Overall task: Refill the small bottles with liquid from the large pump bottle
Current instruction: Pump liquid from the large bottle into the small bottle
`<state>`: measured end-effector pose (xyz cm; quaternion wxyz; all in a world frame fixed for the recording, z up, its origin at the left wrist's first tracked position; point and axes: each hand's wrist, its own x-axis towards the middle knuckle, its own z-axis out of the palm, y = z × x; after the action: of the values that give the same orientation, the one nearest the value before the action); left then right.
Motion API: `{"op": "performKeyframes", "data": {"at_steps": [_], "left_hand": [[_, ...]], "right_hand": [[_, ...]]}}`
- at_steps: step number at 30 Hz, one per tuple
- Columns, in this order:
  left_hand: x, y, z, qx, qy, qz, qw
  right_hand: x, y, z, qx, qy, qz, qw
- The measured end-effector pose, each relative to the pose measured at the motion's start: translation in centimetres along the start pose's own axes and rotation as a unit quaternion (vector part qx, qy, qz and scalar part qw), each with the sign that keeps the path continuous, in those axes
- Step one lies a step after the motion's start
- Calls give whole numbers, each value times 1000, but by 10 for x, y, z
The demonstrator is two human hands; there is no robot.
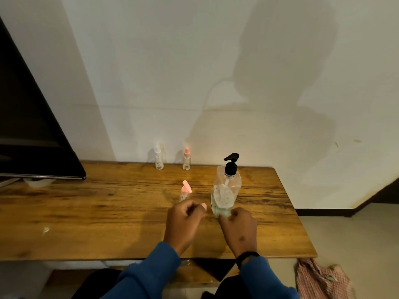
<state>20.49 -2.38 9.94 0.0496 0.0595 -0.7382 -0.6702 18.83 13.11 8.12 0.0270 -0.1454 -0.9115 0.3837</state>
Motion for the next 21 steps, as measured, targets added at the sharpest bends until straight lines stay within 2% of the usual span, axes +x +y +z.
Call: {"op": "performKeyframes", "data": {"at_steps": [5, 10, 12, 16, 21], "left_hand": [[-8, -2, -36, -56, 130, 30, 989], [8, -23, -63, 13, 238, 1, 971], [14, -28, -66, 29, 232, -31, 972], [29, -42, -61, 53, 152, -70, 984], [47, -53, -48, 82, 105, -62, 989]], "right_hand": [[-21, -26, 11, 25, -46, -56, 997], [-25, -65, 31, 63, -32, -113, 991], [-21, -74, 43, 72, -13, -127, 989], [-9, -79, 70, 87, 20, -145, 985], [4, -73, 91, 88, 24, -136, 987]]}}
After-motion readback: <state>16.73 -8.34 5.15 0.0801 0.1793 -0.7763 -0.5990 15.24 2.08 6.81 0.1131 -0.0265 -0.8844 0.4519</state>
